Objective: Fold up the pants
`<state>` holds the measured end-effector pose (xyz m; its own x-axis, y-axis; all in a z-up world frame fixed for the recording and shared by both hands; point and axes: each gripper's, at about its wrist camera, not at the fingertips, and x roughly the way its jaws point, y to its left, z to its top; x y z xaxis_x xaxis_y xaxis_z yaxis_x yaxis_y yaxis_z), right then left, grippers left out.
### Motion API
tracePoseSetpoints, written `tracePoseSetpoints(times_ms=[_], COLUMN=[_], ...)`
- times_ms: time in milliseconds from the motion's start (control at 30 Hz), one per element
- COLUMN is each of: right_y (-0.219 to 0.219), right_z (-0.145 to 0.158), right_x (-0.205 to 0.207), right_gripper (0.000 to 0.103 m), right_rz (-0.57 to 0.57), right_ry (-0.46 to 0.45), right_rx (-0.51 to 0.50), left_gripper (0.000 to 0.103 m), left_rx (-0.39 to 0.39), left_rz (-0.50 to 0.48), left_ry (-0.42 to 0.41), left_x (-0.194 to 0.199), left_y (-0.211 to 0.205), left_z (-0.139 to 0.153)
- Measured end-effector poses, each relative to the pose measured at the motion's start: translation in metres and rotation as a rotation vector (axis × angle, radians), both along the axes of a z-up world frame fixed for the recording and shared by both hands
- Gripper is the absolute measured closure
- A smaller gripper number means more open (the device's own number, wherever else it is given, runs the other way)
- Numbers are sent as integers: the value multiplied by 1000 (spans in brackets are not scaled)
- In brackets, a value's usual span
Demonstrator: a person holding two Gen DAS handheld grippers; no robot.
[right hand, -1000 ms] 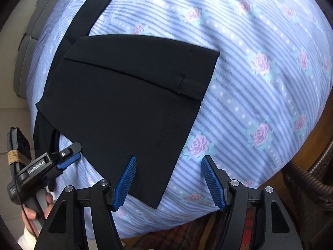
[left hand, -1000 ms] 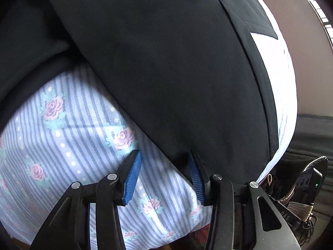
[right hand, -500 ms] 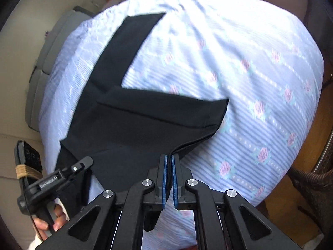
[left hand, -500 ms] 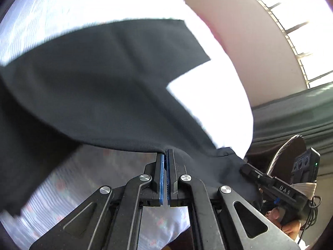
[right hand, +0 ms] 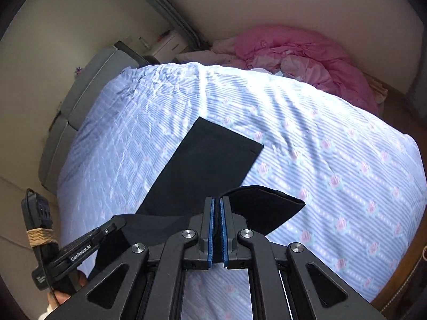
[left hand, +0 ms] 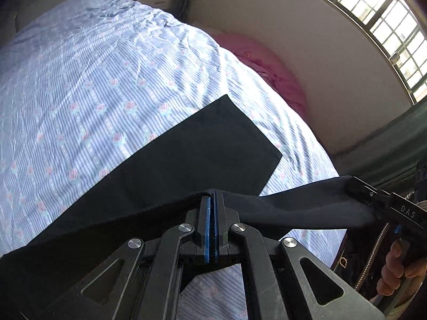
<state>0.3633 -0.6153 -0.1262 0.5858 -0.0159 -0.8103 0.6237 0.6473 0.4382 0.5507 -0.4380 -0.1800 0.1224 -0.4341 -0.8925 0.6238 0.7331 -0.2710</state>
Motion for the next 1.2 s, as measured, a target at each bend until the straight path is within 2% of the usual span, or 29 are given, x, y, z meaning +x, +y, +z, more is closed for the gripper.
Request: tracePoseSetpoints(times_ms=[167, 300, 367, 467, 567, 600, 733, 800, 833, 867, 900, 933, 1033, 1133, 1200], right_y=[-48, -83, -98, -120, -133, -133, -122, -112, -107, -100, -94, -88, -70, -59, -51], right_z=[-28, -64, -82, -101, -106, -105, -94, -88, -85, -81, -77, -73, -63, -56, -47], right_x=[70, 126, 147, 168, 172, 170, 149, 144, 143, 143, 143, 144, 147, 145, 141], right_gripper=[97, 97, 97, 96, 93, 87, 58, 53, 53, 53, 52, 52, 51, 51, 51], right_rz=[30, 66, 79, 90, 95, 96, 98, 112, 127, 148, 165, 186, 238, 256, 280], right_ry=[19, 59, 88, 105, 113, 126, 119, 119, 116, 114, 117, 117, 107, 104, 94], right_rx=[60, 98, 86, 80, 43, 10, -55, -86, -97, -113, -130, -143, -164, -163, -161], left_gripper=[99, 99, 99, 99, 99, 99, 97, 88, 71, 60, 40, 32, 32, 32, 32], left_rx=[46, 122, 172, 210, 189, 187, 162, 131, 109, 94, 79, 63, 32, -5, 1], left_rz=[100, 121, 124, 133, 188, 200, 281, 340, 350, 347, 336, 309, 197, 173, 172], left_ry=[69, 105, 133, 149, 184, 190, 172, 153, 137, 109, 78, 59, 27, -22, -74], left_x=[53, 89, 102, 111, 118, 120, 121, 125, 127, 128, 128, 121, 109, 84, 62], left_y=[-30, -55, -64, -68, -64, -63, -54, -46, -45, -45, -48, -54, -68, -60, -49], left_z=[-38, -81, -106, -125, -130, -130, -122, -112, -102, -93, -82, -70, -45, -18, 0])
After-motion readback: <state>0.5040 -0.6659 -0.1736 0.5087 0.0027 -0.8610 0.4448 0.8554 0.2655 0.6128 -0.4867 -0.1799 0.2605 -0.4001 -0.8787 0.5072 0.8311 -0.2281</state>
